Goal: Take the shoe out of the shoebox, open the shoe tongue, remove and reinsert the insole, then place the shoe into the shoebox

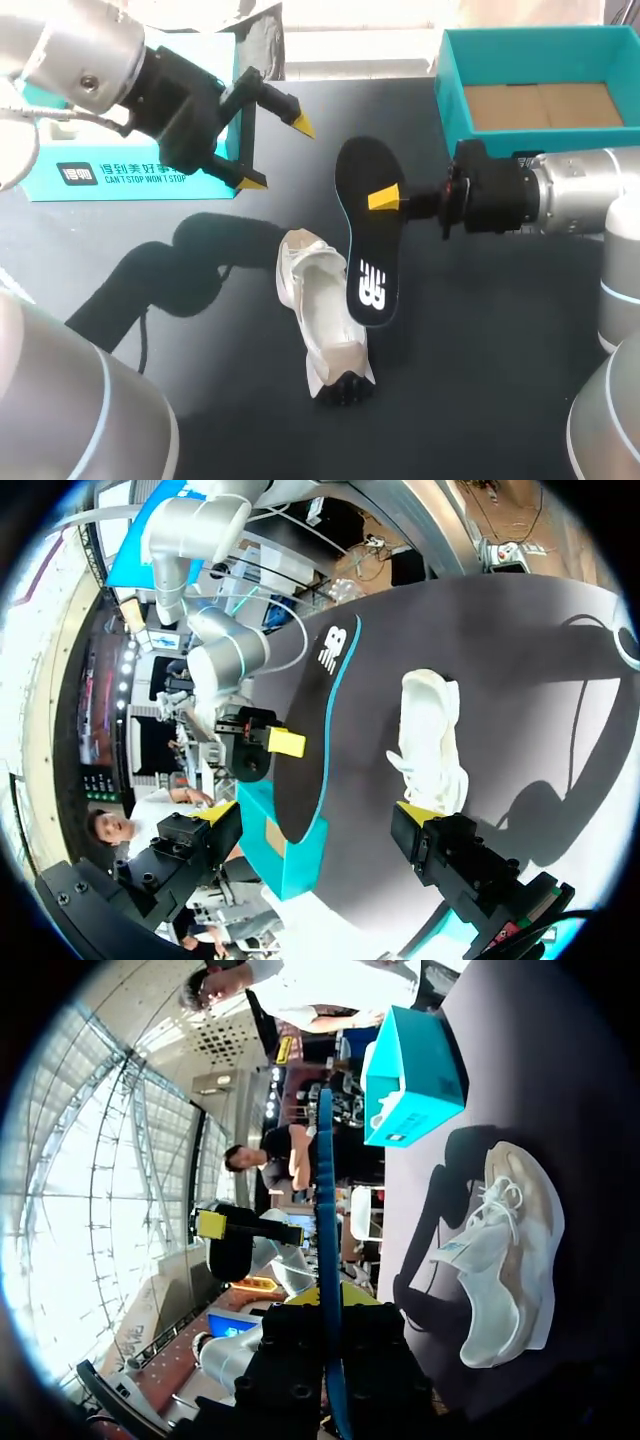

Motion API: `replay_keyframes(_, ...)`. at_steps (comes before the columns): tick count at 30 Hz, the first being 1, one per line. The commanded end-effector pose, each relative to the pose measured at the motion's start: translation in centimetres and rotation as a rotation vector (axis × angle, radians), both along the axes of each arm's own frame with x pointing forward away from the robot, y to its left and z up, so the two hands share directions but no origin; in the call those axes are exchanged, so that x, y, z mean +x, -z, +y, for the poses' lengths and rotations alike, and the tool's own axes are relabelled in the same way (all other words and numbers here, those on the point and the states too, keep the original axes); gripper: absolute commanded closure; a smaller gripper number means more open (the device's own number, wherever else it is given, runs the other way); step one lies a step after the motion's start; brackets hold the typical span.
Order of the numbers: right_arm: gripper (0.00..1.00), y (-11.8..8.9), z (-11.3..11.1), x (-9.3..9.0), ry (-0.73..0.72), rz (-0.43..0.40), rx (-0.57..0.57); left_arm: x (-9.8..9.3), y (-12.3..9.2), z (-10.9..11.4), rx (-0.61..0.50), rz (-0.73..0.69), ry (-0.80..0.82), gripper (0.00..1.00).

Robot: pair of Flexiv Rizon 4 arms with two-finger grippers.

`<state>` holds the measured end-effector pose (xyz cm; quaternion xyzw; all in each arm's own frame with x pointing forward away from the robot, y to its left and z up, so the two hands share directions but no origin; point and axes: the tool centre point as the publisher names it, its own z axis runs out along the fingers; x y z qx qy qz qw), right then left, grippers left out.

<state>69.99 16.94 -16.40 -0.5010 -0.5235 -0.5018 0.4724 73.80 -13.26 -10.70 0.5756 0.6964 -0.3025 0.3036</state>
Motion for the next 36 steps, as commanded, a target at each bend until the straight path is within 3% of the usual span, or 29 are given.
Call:
replay_keyframes(1, 1.00, -0.1, 0.1, -0.3, 0.001, 0.000, 0.006, -0.3, 1.2, 1.1, -0.532, -0.125, -0.054, 0.00)
replay_keyframes(6, 1.00, -0.3, 0.5, -0.4, -0.005, 0.014, 0.003, 0.5, 2.4, 0.9, -0.611, -0.180, -0.065, 0.00)
replay_keyframes(12, 1.00, -0.3, 0.9, -0.4, -0.003, 0.020, 0.003, 0.9, 3.3, -1.1, -0.670, -0.196, -0.062, 0.00)
replay_keyframes(15, 1.00, -0.3, 1.2, -0.3, 0.003, 0.020, 0.001, 1.3, 3.6, -2.4, -0.686, -0.205, -0.066, 0.07)
replay_keyframes(18, 1.00, -0.4, 1.5, -0.3, 0.008, 0.019, -0.003, 1.5, 3.8, -3.3, -0.704, -0.204, -0.069, 0.31)
replay_keyframes(20, 1.00, -0.5, 1.5, -0.3, 0.012, 0.018, -0.004, 1.6, 3.9, -3.8, -0.716, -0.199, -0.076, 0.33)
replay_keyframes(22, 1.00, -0.6, 1.6, -0.2, 0.015, 0.017, -0.005, 1.7, 4.1, -4.3, -0.719, -0.198, -0.078, 0.42)
replay_keyframes(28, 1.00, -0.7, 1.7, -0.2, 0.008, 0.021, -0.011, 1.7, 4.5, -5.3, -0.723, -0.184, -0.066, 0.32)
replay_keyframes(33, 1.00, -0.7, 1.8, 0.0, 0.008, 0.024, -0.019, 1.8, 4.8, -6.2, -0.724, -0.172, -0.060, 0.44)
replay_keyframes(36, 1.00, -0.6, 2.1, 0.1, -0.004, 0.029, -0.024, 1.9, 4.8, -7.1, -0.731, -0.167, -0.059, 0.45)
